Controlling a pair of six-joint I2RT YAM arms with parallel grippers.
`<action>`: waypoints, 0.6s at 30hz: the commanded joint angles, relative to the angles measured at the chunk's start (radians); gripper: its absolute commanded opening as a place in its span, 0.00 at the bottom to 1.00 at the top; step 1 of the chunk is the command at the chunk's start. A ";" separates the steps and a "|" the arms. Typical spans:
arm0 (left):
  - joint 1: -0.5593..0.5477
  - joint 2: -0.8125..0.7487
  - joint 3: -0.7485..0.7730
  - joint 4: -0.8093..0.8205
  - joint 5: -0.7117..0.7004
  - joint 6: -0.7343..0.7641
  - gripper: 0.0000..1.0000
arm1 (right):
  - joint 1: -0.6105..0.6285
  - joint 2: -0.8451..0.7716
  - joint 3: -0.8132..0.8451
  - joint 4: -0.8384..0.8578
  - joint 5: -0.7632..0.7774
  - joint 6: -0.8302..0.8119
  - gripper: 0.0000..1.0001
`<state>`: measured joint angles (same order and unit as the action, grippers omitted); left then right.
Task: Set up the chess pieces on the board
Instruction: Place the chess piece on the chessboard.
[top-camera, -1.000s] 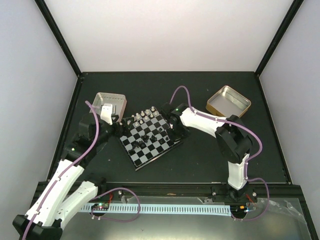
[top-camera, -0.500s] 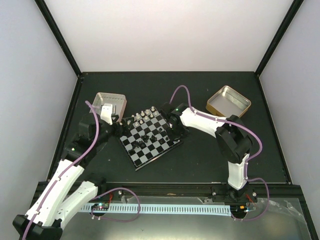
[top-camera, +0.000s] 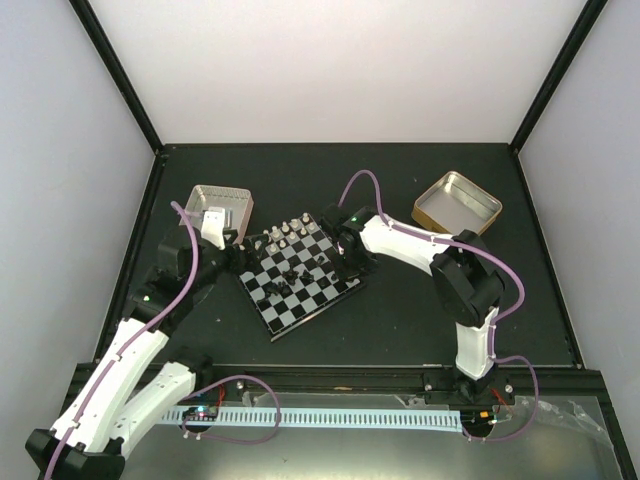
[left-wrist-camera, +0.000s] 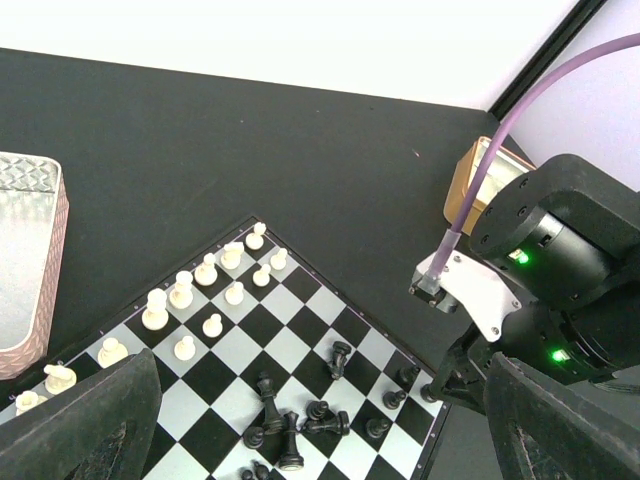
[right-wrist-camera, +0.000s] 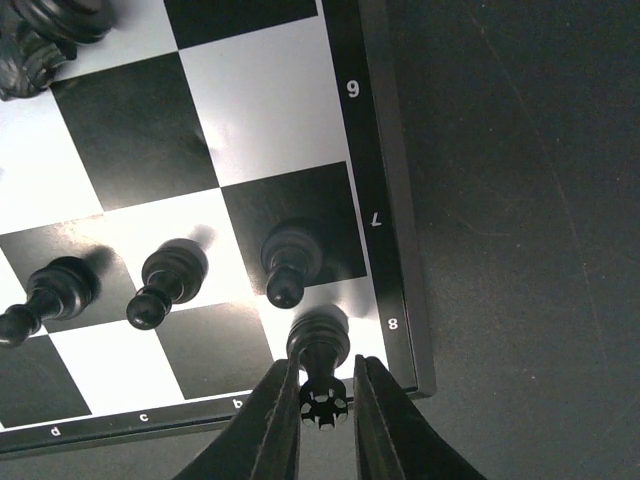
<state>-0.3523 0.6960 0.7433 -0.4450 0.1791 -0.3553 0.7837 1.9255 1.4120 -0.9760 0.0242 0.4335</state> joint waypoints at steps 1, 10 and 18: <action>0.009 0.002 0.003 0.015 -0.001 0.003 0.90 | -0.004 -0.026 0.022 -0.015 0.012 0.004 0.18; 0.009 0.003 0.004 0.015 -0.001 0.003 0.90 | -0.003 -0.068 0.072 -0.032 0.012 0.009 0.28; 0.009 -0.005 0.008 0.015 -0.012 -0.002 0.90 | -0.003 -0.089 0.089 0.174 -0.044 0.083 0.41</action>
<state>-0.3523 0.6960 0.7433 -0.4450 0.1791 -0.3557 0.7837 1.8526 1.4742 -0.9298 0.0147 0.4572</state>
